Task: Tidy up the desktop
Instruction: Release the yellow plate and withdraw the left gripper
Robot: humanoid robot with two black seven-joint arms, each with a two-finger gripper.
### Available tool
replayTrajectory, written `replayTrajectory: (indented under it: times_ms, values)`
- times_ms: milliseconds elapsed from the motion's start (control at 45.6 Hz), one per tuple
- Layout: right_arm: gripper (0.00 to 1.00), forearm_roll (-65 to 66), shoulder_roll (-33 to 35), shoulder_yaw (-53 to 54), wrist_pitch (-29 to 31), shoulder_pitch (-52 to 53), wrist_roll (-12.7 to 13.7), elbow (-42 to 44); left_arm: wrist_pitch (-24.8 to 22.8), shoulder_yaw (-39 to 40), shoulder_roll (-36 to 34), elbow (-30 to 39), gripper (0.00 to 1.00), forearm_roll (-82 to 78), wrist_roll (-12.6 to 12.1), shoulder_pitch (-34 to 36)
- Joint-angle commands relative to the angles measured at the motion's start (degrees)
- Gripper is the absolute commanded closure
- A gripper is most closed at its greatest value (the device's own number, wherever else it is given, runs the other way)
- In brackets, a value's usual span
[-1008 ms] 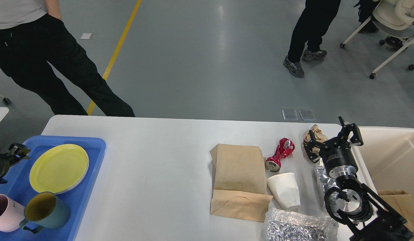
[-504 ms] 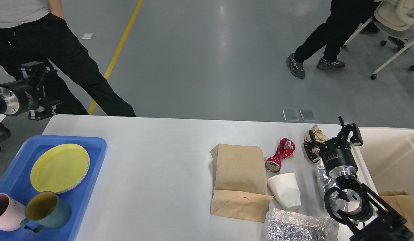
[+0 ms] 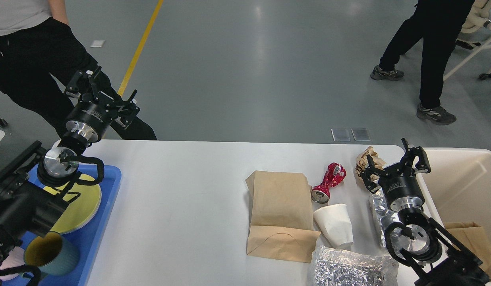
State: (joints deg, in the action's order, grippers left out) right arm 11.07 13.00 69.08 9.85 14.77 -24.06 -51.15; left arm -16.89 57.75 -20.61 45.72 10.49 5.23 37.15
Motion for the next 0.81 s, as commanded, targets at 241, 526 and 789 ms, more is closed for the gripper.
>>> replayTrajectory:
  times_ms: [241,526,789]
  values:
    - [0.0,0.0,0.01,0.0,0.0,0.0,0.06,0.0,3.88,27.24,12.44,17.65,0.03,-22.61,0.03,-21.77]
    - [0.0,0.0,0.01,0.0,0.0,0.0,-0.02,0.0,3.62,27.59,12.26,16.95,0.03,-22.53,0.92,-22.65]
    - [0.0,0.0,0.01,0.0,0.0,0.0,0.06,0.0,2.48,28.03,12.88,16.77,0.03,-22.17,0.83,-23.09]
